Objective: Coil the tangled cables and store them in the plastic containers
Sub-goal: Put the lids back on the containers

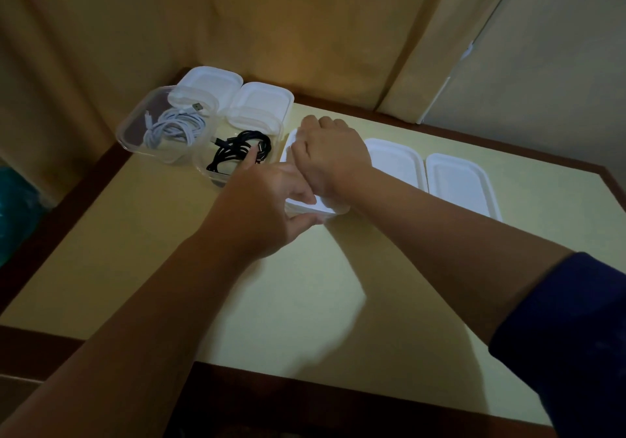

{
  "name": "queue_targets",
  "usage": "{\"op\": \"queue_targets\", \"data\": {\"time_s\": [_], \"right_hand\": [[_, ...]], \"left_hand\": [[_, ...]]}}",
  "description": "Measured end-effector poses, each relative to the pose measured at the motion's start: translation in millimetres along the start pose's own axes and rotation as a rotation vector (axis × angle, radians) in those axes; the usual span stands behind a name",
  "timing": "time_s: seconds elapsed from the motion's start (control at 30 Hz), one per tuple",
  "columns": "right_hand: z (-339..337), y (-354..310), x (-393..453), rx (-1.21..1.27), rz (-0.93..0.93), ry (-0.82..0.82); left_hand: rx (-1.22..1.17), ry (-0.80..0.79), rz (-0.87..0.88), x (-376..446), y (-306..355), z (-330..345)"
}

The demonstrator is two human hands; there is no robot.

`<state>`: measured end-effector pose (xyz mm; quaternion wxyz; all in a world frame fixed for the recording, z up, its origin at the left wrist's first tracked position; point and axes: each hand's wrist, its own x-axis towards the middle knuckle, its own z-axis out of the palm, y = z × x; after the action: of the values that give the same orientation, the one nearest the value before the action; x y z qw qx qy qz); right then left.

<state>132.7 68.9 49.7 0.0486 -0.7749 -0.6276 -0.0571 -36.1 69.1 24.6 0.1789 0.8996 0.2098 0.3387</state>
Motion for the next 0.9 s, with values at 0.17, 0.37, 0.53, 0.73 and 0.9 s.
{"op": "queue_targets", "data": {"time_s": [0.17,0.37,0.53,0.73,0.9], "right_hand": [[0,-8,8,0.004,0.097,-0.061],[3,-10,11,0.160,0.146,0.044],[-2,-7,14,0.183,0.241,0.182],[-23,0,32,0.227,0.235,0.039],[-15,-1,30,0.253,0.213,-0.112]], "left_hand": [[-0.041,-0.011,-0.062,-4,-2,-2],[-0.031,0.010,-0.091,-4,0,-4],[0.037,0.004,-0.067,-6,2,-4],[0.091,0.059,0.035,-2,1,-8],[0.022,0.073,0.031,-2,2,-8]]}}
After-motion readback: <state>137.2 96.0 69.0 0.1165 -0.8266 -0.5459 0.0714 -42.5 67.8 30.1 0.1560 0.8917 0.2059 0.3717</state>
